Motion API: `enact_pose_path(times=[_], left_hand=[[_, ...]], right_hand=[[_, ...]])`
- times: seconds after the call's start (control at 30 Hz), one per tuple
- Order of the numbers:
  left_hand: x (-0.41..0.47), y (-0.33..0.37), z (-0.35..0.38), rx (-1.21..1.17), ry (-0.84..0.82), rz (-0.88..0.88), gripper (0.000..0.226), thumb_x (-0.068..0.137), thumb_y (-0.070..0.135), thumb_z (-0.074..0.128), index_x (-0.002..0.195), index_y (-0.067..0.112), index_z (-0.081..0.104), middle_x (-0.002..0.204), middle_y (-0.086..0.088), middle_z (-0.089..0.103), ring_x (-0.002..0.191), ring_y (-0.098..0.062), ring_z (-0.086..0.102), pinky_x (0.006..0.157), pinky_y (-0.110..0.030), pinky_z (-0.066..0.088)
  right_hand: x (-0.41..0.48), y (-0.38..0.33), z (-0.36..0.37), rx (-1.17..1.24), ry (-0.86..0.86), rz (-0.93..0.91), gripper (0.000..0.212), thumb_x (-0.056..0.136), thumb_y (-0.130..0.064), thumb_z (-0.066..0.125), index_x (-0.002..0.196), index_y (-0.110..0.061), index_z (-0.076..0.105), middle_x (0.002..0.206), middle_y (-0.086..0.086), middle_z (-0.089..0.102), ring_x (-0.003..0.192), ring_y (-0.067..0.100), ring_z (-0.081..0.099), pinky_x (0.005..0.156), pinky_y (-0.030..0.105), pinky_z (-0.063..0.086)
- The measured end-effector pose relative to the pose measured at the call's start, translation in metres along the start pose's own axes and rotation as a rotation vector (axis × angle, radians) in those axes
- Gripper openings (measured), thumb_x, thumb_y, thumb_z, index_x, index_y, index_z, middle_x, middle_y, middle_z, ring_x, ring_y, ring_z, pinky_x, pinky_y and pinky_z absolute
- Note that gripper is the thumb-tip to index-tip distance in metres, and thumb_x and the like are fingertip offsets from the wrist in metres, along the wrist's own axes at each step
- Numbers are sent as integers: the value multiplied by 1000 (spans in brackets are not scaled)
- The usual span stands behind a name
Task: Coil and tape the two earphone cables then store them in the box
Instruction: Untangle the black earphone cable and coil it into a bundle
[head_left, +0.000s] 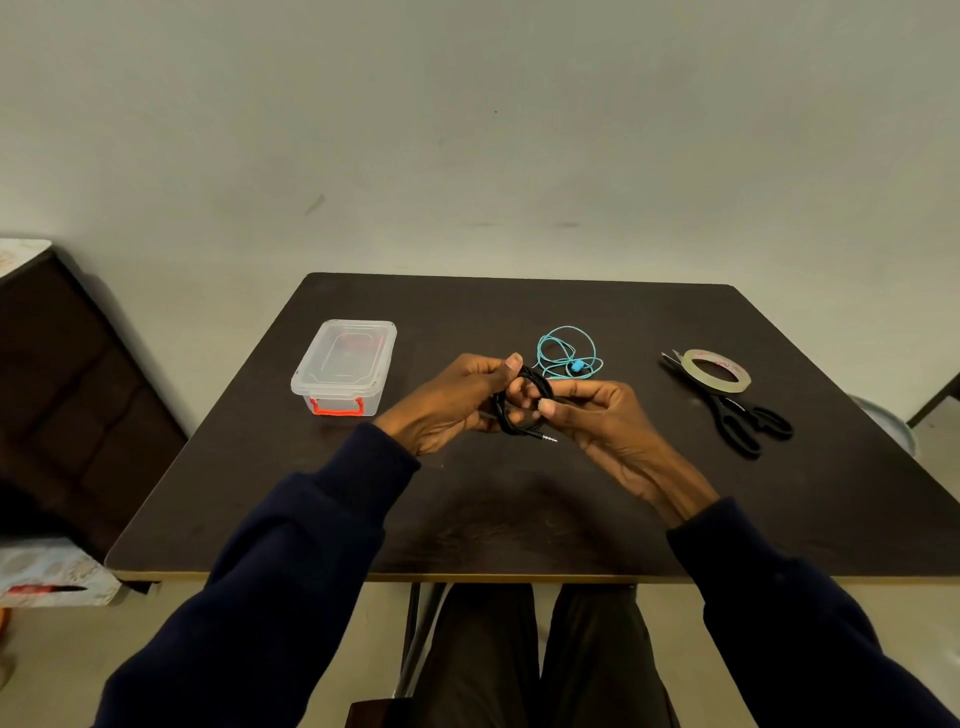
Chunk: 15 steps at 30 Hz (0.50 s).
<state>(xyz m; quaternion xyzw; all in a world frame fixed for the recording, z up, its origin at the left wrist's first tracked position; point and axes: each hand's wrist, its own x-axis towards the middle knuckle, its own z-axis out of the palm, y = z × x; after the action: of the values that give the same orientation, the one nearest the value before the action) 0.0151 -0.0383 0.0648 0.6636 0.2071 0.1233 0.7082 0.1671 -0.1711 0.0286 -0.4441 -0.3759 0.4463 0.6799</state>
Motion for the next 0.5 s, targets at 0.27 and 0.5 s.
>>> enact_pose_path(times=[0.27,0.5], left_hand=[[1,-2,-9,-11,-14,-2,39,100,43,54,71,19,64,67,0,59,66,-15,61,70,-29,56],[2,-14,-11,-131,19,-49,42,96,45,56,64,21,63,62,2,53,63,-15,58,62,-25,53]], right_hand=[[-1,0,-4,-21,103,-7,20,75,-3,74,94,-2,78,100,19,75,86,24,73,76,26,60],[-1,16,-8,-6,188,17,28,74,-4,75,100,6,74,93,21,74,84,24,71,71,22,57]])
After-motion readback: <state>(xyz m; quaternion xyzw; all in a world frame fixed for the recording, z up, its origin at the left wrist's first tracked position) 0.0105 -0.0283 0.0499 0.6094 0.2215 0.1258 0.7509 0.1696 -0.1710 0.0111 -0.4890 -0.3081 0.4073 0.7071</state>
